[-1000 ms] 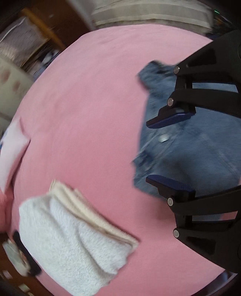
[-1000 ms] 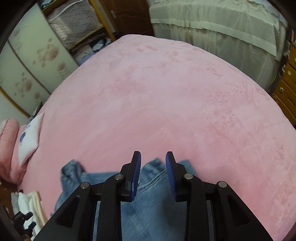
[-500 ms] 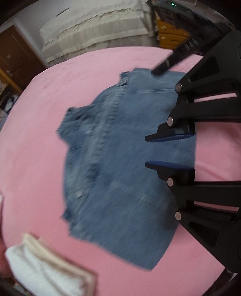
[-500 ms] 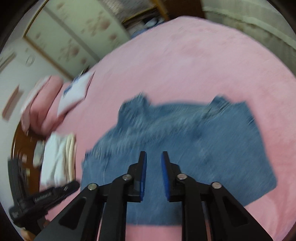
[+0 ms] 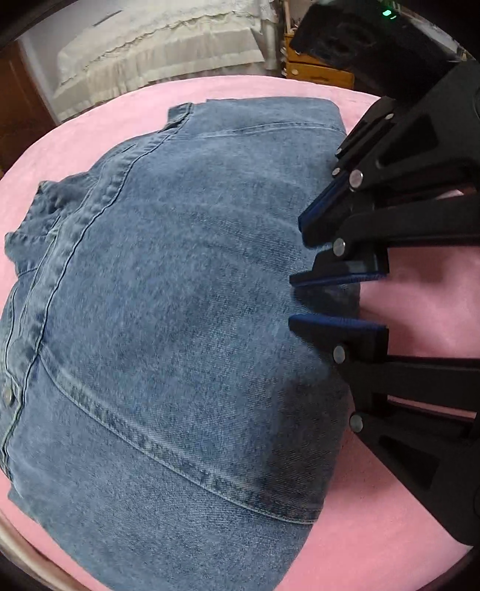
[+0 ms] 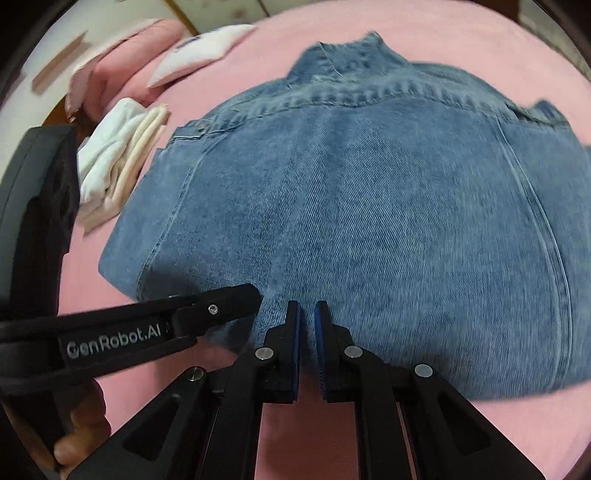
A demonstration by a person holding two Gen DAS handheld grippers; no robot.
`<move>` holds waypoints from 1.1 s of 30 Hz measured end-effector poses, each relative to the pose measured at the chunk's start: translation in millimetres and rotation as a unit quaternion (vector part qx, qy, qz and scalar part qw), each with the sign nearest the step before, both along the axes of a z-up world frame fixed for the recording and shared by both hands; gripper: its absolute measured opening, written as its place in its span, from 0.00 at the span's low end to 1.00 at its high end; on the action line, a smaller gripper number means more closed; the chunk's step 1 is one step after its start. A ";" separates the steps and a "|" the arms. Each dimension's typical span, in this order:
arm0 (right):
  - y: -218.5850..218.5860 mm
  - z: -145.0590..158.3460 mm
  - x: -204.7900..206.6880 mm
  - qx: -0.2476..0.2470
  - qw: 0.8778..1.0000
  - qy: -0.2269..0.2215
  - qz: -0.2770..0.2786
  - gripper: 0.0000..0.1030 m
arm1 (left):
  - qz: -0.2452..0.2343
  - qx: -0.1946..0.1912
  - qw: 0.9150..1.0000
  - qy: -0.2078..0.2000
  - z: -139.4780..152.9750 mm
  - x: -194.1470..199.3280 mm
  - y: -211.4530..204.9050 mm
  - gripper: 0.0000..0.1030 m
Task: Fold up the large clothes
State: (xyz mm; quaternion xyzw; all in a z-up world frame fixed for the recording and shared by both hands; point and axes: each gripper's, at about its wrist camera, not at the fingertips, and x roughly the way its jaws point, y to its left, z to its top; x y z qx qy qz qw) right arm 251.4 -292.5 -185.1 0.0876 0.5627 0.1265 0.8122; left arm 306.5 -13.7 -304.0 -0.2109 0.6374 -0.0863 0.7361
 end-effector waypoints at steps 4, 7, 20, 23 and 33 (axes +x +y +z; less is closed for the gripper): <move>-36.9 -1.0 -5.2 0.041 0.999 0.002 -0.025 0.00 | 0.037 0.009 0.999 -0.009 0.2 -8.6 25.5 0.01; -75.8 6.3 -15.2 0.022 0.997 -0.011 -0.070 0.00 | 0.063 -0.001 0.998 -0.016 3.5 -14.7 51.4 0.01; -233.7 15.1 -78.1 -0.094 0.970 -0.014 -0.225 0.00 | 0.185 0.158 0.970 -0.024 -7.2 -22.8 161.4 0.01; -214.0 23.6 -75.2 -0.174 0.958 -0.014 -0.229 0.00 | 0.185 0.162 0.969 -0.038 5.0 -25.5 153.2 0.01; -74.1 39.0 -66.5 0.016 0.997 -0.025 -0.077 0.00 | 0.014 -0.010 0.999 -0.046 24.1 -39.1 38.6 0.01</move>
